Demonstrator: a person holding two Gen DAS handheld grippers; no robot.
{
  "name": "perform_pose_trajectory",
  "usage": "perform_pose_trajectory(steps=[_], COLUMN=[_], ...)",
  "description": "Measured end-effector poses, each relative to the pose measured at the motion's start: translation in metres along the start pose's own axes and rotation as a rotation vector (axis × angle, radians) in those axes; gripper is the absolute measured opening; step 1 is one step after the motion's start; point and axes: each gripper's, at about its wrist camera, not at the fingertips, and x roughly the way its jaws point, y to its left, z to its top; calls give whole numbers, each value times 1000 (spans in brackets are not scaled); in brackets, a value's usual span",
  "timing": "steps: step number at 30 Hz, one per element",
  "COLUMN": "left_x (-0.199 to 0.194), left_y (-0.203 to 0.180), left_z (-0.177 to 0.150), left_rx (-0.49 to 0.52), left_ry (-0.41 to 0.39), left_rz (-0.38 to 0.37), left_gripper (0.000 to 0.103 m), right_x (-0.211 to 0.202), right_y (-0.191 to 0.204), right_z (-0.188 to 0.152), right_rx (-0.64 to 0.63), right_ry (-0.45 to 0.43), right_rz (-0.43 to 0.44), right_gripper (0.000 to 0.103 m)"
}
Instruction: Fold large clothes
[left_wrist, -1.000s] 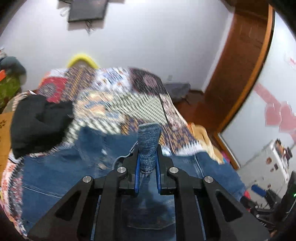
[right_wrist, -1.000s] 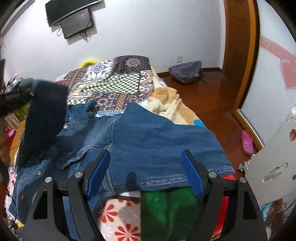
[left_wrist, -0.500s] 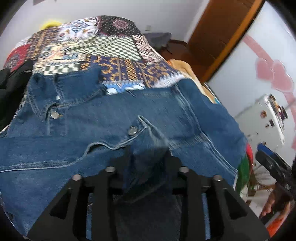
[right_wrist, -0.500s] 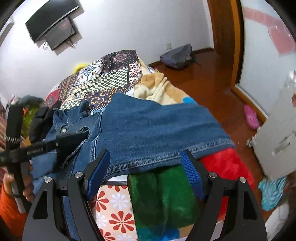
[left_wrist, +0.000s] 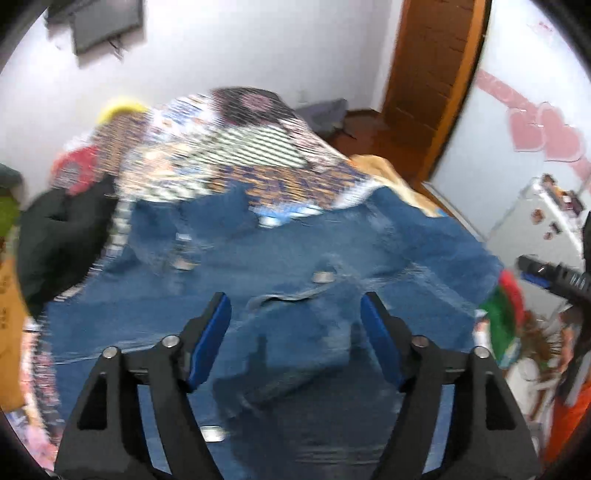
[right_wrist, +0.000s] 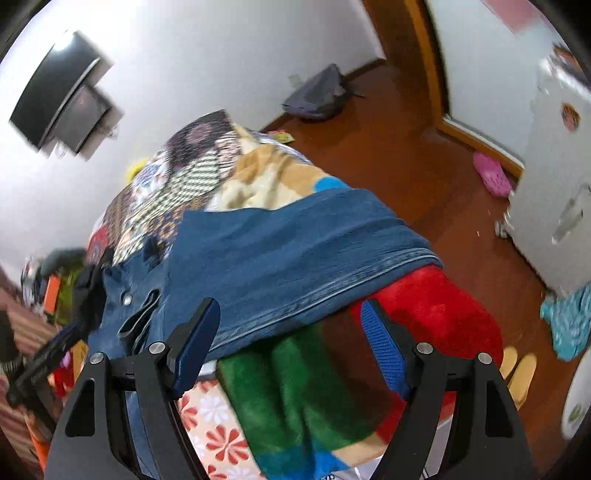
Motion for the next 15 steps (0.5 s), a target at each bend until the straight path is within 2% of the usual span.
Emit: perform_pose_trajectory(steps=[3,6,9,11,15], left_x=[-5,-7,-9,-10,-7], left_y=[26,54,79,91,107], left_z=[-9,-20,-32,-38,-46], left_rx=[-30,-93,-161,-197,-260], left_ry=[4,14,26,29,28], left_rz=[66,89,99,111,120], left_gripper=[77,78,78,78,78], right_x=[18,37,42,45,58], right_y=[-17,-36,-46,-47,-45], right_z=[5,5,8,14,27], right_rx=[80,176,243,262,276], right_ry=[44,95,74,59,37], right_rz=[35,90,125,118,48], right_gripper=[76,76,76,76,76])
